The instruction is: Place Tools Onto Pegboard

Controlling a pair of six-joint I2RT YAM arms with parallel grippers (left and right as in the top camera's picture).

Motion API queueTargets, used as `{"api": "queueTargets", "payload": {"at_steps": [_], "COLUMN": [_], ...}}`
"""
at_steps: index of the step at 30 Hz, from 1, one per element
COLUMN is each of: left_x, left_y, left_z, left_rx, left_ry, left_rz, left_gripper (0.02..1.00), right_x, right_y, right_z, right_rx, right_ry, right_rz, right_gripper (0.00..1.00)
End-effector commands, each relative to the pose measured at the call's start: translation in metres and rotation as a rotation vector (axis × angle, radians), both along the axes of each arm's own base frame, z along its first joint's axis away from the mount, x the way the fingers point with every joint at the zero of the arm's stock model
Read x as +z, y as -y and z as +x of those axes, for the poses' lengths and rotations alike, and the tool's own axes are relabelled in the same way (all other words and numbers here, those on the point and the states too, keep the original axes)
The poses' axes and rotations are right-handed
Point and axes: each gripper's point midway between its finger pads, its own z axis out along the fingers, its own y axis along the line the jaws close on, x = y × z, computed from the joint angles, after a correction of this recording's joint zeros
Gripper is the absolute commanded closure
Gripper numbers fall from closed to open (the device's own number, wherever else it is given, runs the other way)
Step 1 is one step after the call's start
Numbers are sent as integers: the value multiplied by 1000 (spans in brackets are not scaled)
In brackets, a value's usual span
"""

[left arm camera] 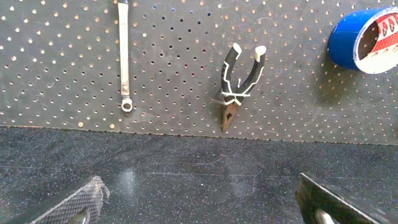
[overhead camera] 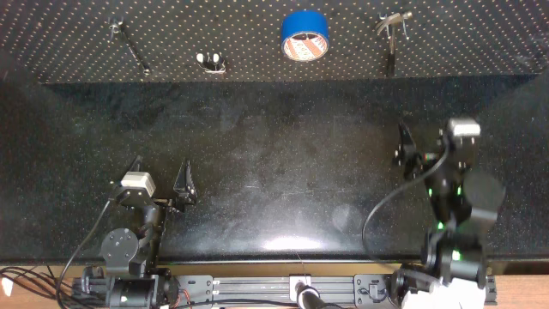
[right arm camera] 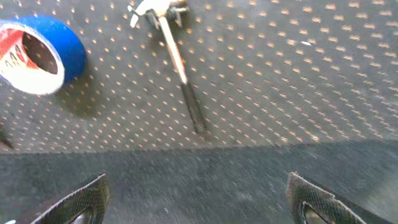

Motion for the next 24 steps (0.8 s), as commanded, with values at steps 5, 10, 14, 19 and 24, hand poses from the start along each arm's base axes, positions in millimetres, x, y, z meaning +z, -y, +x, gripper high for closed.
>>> {"api": "queueTargets", "payload": {"at_steps": [5,10,14,19,24], "left_x": [0,0,0,0,0], "left_y": [2,2,2,2,2], "left_z": [-1,-1,-1,-1,-1], "left_rx": [-15,-15,-15,-15,-15], "left_ry": [4,4,4,4,4], "left_rz": [12,12,12,12,12], "left_gripper": [23,20,23,23,23], "right_x": [-17,-69,-119,-149,-148], "right_y": [0,-4,-10,-15,-21], "right_z": [-39,-55,-82,-107,-110], "right_rx": [-43,-42,-39,-37,-7], "right_ry": [47,-164,-398,-556,-552], "right_rz": [-28,14,61,93,82], "right_gripper": [66,64,64,64,62]}}
